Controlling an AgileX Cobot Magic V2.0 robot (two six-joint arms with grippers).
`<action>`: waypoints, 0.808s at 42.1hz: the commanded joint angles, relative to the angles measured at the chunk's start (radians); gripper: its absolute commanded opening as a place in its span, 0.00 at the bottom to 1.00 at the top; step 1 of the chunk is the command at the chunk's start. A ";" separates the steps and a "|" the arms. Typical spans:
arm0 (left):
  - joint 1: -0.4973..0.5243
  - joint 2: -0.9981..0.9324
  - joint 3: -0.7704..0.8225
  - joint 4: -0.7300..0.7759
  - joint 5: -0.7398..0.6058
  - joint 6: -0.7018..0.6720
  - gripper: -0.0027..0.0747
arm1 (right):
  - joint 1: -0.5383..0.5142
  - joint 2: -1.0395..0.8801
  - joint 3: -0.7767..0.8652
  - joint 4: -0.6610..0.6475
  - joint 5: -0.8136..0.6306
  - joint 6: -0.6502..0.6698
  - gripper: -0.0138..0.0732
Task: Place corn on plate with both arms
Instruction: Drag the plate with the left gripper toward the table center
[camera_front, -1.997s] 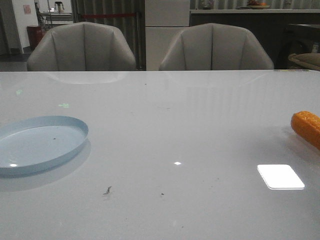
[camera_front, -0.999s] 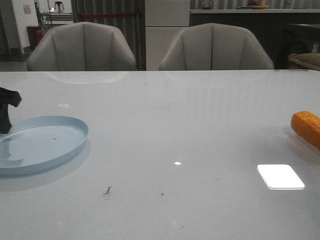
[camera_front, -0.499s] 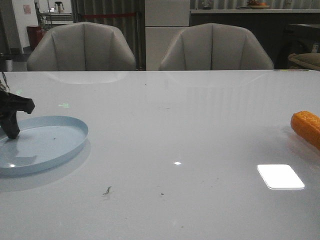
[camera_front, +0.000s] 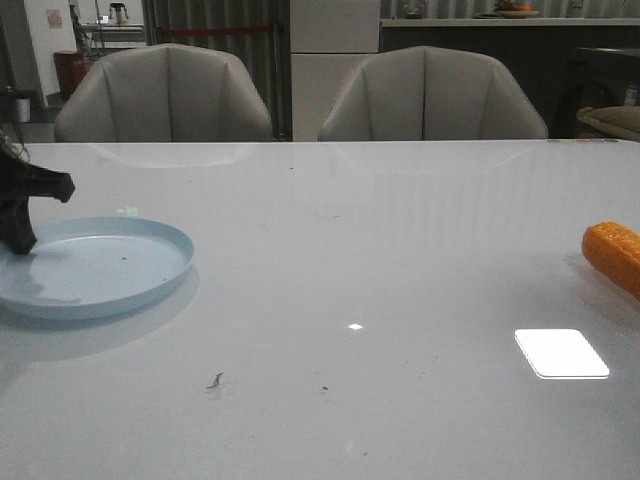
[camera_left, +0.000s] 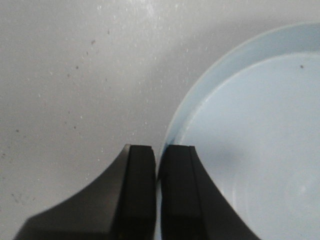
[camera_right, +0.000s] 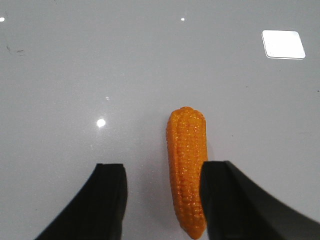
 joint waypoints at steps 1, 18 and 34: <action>-0.016 -0.047 -0.108 -0.014 0.032 -0.007 0.16 | 0.000 -0.016 -0.039 -0.009 -0.070 -0.001 0.67; -0.192 -0.047 -0.301 -0.123 0.054 -0.007 0.16 | 0.000 -0.016 -0.039 -0.009 -0.070 -0.001 0.67; -0.388 -0.011 -0.301 -0.136 0.058 -0.007 0.16 | 0.000 -0.016 -0.039 -0.009 -0.070 -0.001 0.67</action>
